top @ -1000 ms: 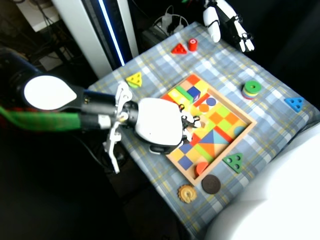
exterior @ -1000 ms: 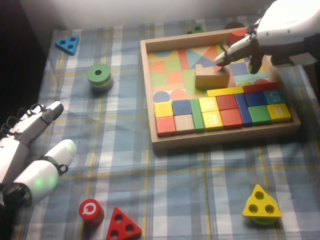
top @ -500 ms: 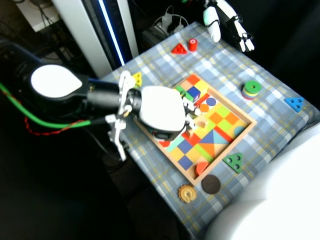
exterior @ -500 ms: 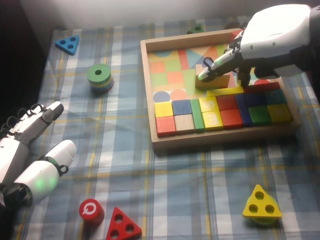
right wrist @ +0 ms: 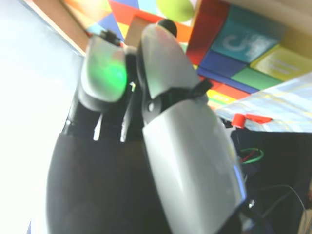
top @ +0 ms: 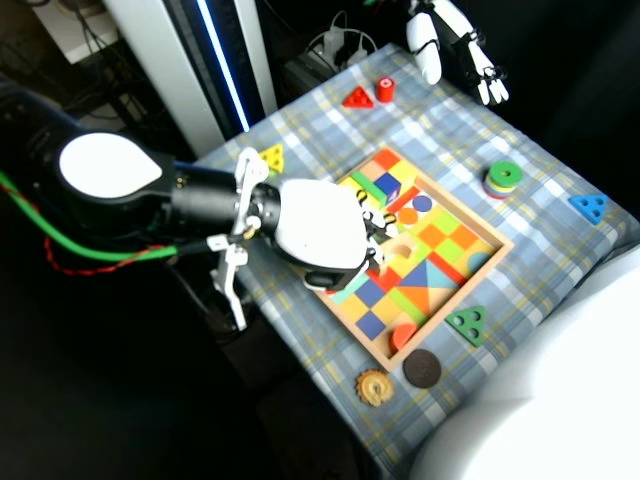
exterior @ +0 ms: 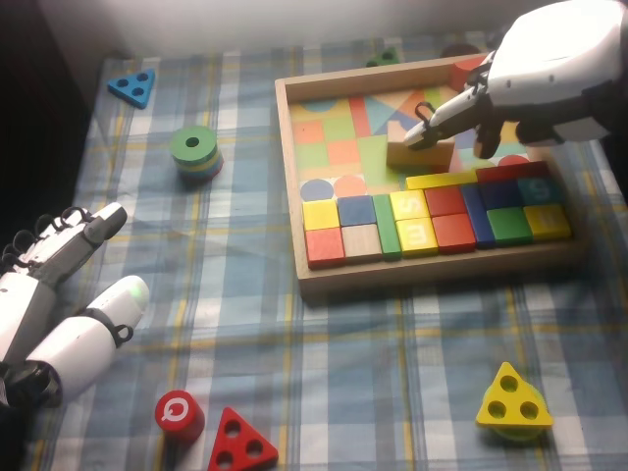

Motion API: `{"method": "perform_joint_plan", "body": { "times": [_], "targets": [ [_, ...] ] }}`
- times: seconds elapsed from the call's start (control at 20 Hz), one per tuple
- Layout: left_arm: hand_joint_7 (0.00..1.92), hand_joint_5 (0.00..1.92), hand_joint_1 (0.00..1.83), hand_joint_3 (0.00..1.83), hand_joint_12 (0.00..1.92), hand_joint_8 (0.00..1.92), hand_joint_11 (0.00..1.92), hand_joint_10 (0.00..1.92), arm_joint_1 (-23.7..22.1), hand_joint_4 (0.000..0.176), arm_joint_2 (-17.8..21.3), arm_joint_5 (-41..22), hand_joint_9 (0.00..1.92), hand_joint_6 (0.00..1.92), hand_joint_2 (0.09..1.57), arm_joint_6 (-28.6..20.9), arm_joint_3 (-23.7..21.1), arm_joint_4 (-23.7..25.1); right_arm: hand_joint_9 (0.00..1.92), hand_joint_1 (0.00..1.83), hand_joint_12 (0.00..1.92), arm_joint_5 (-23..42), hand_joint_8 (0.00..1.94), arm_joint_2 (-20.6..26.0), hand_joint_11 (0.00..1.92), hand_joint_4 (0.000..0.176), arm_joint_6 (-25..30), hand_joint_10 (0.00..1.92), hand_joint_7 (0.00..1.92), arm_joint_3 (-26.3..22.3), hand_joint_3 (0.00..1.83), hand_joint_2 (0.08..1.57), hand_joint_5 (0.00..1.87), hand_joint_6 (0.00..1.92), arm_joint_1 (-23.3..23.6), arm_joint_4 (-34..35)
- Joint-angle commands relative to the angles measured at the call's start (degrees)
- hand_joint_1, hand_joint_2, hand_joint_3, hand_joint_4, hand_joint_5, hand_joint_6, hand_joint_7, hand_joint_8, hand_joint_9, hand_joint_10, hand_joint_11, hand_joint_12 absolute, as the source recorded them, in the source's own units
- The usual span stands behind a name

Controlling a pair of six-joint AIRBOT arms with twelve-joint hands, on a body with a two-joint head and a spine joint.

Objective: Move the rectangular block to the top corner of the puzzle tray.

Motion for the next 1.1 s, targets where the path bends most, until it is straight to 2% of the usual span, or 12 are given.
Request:
{"method": "perform_joint_plan", "body": {
  "times": [0.0,0.2,0.3,0.4,0.45,0.55,0.65,0.75,0.8,0.9,1.0,1.05],
  "targets": [
    [0.14,0.31,0.37,0.00,0.00,0.00,0.00,0.00,-0.3,0.072,0.4,-6.3,0.00,0.00,1.38,-0.4,0.0,2.5,1.33,1.63,1.92,-0.5,1.94,0.0,1.40,0.056,0.0,1.92,1.12,0.4,0.00,1.18,0.37,0.00,0.9,2.3],
    [0.14,0.31,0.37,0.00,0.00,0.00,0.00,0.00,-0.3,0.073,0.4,-6.2,0.00,0.00,1.38,-0.4,0.0,2.5,1.31,1.65,1.92,-1.2,1.94,-0.1,1.39,0.073,0.0,1.92,1.10,1.2,0.00,1.19,0.38,0.00,0.8,2.1],
    [0.16,0.33,0.39,0.00,0.00,0.00,0.00,0.00,-0.3,0.070,0.4,-6.2,0.00,0.00,1.37,-0.4,0.0,2.5,1.30,1.65,1.92,-1.6,1.94,-0.2,1.36,0.072,0.0,1.92,1.09,1.5,0.00,1.19,0.36,0.00,0.8,1.8],
    [0.15,0.32,0.38,0.00,0.00,0.00,0.00,0.00,-0.3,0.071,0.4,-6.2,0.00,0.00,1.37,-0.4,0.0,2.5,1.33,1.64,1.92,-1.8,1.94,-0.4,1.40,0.041,0.0,1.92,1.11,1.9,0.00,1.19,0.36,0.00,0.8,1.8],
    [0.15,0.32,0.38,0.00,0.00,0.00,0.00,0.00,-0.3,0.065,0.4,-6.2,0.00,0.00,1.37,-0.4,0.0,2.5,1.35,1.64,1.92,-1.9,1.94,-0.4,1.42,0.039,0.0,1.92,1.13,2.0,0.00,1.19,0.36,0.00,0.8,1.9],
    [0.14,0.31,0.36,0.00,0.00,0.00,0.00,0.00,-0.3,0.074,0.4,-6.2,0.00,0.00,1.38,-0.4,0.0,2.5,1.38,1.63,1.92,-2.2,1.94,-0.4,1.46,0.019,0.0,1.92,1.16,2.3,0.00,1.19,0.35,0.00,0.8,2.1],
    [0.15,0.31,0.35,0.00,0.00,0.00,0.00,0.00,-0.3,0.067,0.4,-6.2,0.00,0.00,1.38,-0.4,0.0,2.5,1.38,1.59,1.92,-2.4,1.94,-0.4,1.46,0.026,0.0,1.92,1.16,2.5,0.00,1.20,0.34,0.00,0.7,2.1],
    [0.15,0.32,0.37,0.00,0.00,0.00,0.00,0.00,-0.3,0.060,0.5,-6.2,0.00,0.00,1.38,-0.4,0.0,2.5,1.39,1.59,1.92,-2.8,1.94,-0.4,1.47,0.015,0.0,1.92,1.17,3.0,0.00,1.19,0.34,0.00,0.7,2.1],
    [0.15,0.32,0.38,0.00,0.00,0.00,0.00,0.00,-0.3,0.061,0.5,-6.2,0.00,0.00,1.38,-0.4,0.0,2.5,1.39,1.58,1.92,-2.8,1.94,-0.4,1.47,0.026,0.0,1.92,1.18,3.1,0.00,1.20,0.35,0.00,0.7,2.1],
    [0.15,0.31,0.38,0.00,0.00,0.00,0.00,0.00,-0.3,0.066,0.5,-6.2,0.00,0.00,1.38,-0.4,-0.1,2.5,1.40,1.60,1.92,-3.2,1.94,-0.4,1.48,0.002,0.0,1.92,1.21,3.6,0.00,1.19,0.35,0.00,0.7,2.0],
    [0.15,0.32,0.37,0.00,0.00,0.00,0.00,0.00,-0.3,0.061,0.5,-6.2,0.00,0.00,1.38,-0.4,-0.1,2.5,1.45,1.62,1.92,-3.5,1.94,-0.3,1.53,0.003,0.0,1.92,1.25,4.0,0.00,1.19,0.33,0.00,0.7,2.0],
    [0.15,0.32,0.39,0.00,0.00,0.00,0.00,0.00,-0.3,0.058,0.5,-6.2,0.00,0.00,1.38,-0.4,-0.1,2.5,1.46,1.63,1.92,-3.7,1.94,-0.3,1.54,0.014,0.0,1.92,1.27,4.1,0.00,1.18,0.32,0.00,0.7,1.9]
  ]
}}
